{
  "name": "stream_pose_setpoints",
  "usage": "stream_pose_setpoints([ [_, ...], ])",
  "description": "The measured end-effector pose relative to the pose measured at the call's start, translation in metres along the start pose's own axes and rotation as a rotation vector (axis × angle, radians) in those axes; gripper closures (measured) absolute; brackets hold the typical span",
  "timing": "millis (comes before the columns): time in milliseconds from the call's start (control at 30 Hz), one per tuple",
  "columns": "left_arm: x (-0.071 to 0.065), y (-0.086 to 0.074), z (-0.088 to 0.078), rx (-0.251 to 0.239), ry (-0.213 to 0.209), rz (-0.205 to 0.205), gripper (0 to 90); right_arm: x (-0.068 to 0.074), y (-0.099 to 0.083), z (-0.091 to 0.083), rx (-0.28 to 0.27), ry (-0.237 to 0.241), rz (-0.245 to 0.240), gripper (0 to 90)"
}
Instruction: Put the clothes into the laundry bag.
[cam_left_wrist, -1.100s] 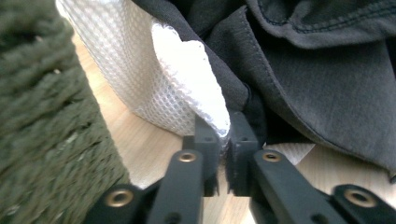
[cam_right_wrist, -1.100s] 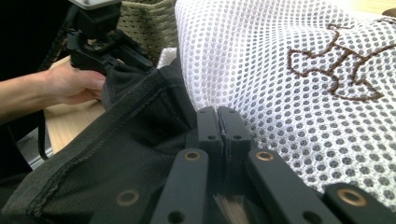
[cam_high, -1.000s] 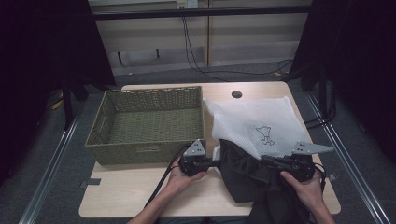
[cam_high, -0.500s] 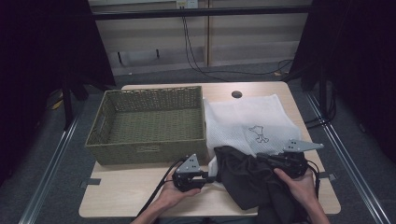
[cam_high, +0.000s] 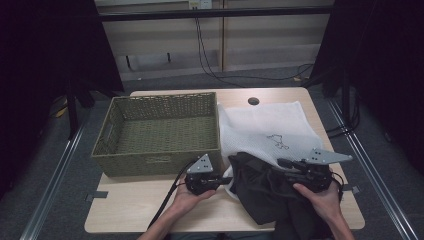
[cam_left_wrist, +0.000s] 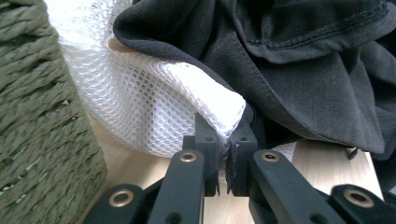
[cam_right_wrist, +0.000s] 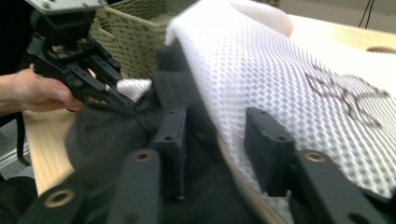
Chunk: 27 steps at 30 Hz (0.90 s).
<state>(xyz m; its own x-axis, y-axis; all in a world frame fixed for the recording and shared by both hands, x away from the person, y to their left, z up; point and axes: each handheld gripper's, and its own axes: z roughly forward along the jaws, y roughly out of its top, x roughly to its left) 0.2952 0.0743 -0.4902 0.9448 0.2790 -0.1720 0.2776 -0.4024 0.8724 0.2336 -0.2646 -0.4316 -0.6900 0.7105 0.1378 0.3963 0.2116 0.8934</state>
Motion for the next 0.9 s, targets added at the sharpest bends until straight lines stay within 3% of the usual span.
stream_pose_setpoints([
  [133, 0.0, -0.001, 0.001, -0.006, -0.003, 0.001, 86.1, 0.013, 0.008, -0.001, -0.03, 0.04, -0.026, 46.1],
  [167, 0.0, -0.001, 0.001, -0.008, -0.004, 0.001, 86.1, 0.018, 0.01, -0.002, -0.04, 0.036, -0.042, 46.3],
  [233, 0.0, -0.001, 0.001, -0.009, -0.005, -0.001, 86.1, 0.026, 0.012, 0.0, -0.035, 0.072, -0.062, 46.5],
  [367, -0.001, 0.0, 0.001, -0.014, -0.002, 0.002, 86.1, 0.036, 0.01, 0.012, 0.03, 0.131, -0.079, 51.8],
  [433, -0.002, 0.0, 0.001, -0.021, -0.004, 0.0, 86.1, 0.038, 0.005, 0.022, 0.063, 0.136, -0.072, 46.6],
  [467, -0.003, 0.0, 0.0, -0.024, -0.009, -0.002, 86.1, 0.037, 0.001, 0.027, 0.079, 0.13, -0.074, 40.3],
  [500, -0.003, 0.0, 0.0, -0.024, -0.009, -0.002, 86.1, 0.037, 0.001, 0.027, 0.079, 0.13, -0.074, 40.3],
  [567, -0.004, 0.001, 0.0, -0.023, -0.009, 0.002, 86.0, 0.04, -0.006, 0.045, 0.145, 0.111, -0.085, 25.1],
  [700, -0.009, 0.006, 0.0, -0.037, -0.025, 0.004, 86.1, 0.041, -0.01, 0.056, 0.192, 0.086, -0.12, 18.3],
  [867, -0.012, 0.007, 0.0, -0.04, -0.027, 0.007, 86.4, 0.04, -0.018, 0.07, 0.244, 0.05, -0.148, 17.0],
  [900, -0.013, 0.008, -0.001, -0.05, -0.043, 0.011, 86.5, 0.038, -0.02, 0.073, 0.255, 0.046, -0.146, 17.6],
])
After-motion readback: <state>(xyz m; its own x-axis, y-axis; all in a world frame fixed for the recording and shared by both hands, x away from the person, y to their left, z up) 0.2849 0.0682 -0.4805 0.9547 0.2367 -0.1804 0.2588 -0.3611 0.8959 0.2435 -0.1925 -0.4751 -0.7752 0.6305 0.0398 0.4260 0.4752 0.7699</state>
